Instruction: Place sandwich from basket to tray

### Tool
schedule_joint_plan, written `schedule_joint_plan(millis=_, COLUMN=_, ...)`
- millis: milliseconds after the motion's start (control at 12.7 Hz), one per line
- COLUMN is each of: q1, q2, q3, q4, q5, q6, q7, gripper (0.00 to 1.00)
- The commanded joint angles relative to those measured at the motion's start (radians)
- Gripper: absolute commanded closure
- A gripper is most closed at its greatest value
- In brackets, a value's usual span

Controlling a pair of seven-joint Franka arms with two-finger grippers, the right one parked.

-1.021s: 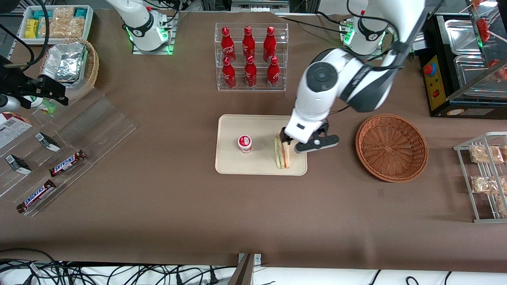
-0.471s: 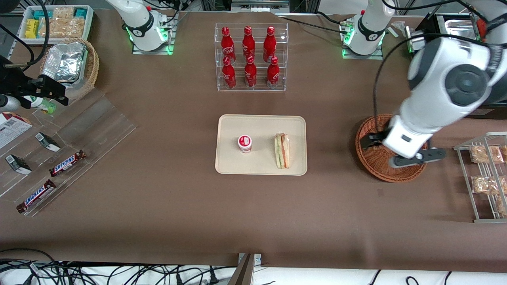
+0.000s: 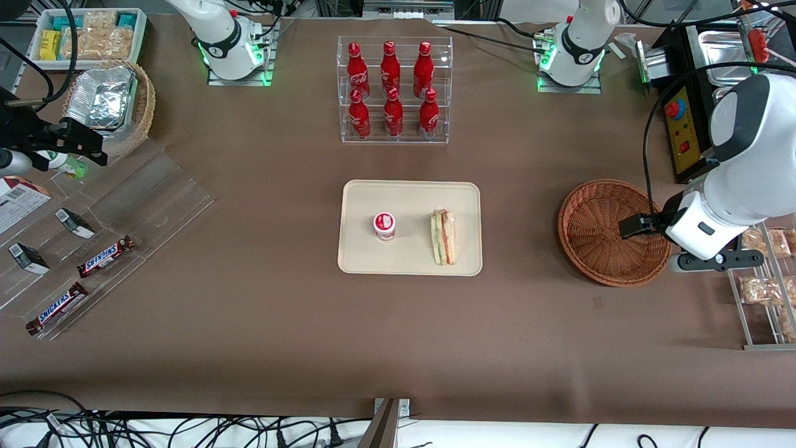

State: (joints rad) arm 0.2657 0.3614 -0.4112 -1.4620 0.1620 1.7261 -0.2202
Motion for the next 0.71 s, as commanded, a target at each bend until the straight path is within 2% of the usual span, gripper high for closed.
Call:
schedule_joint_plan(millis=0, q1=0.058, q2=0.008, q3=-0.007, q4=0.026, q5=-0.024, q6=-0.025, q7=0.126, gripper=0.00)
schedule_joint_plan(millis=236, q1=0.116, q2=0.023, q3=-0.006, q4=0.028, q5=-0.052, q6=-0.028, q7=0.228, gripper=0.00)
schedule_joint_plan(millis=393, q1=0.089, q2=0.036, q3=0.027, q4=0.028, q5=-0.075, q6=-0.031, q7=0.289, gripper=0.00)
schedule_joint_plan(millis=471, q1=-0.013, q2=0.027, q3=0.148, q4=0.029, q5=-0.085, q6=-0.048, q7=0.310, gripper=0.00)
schedule_joint_plan(millis=629, q1=-0.242, q2=0.007, q3=0.468, q4=0.057, q5=-0.223, q6=-0.095, q7=0.367, gripper=0.00)
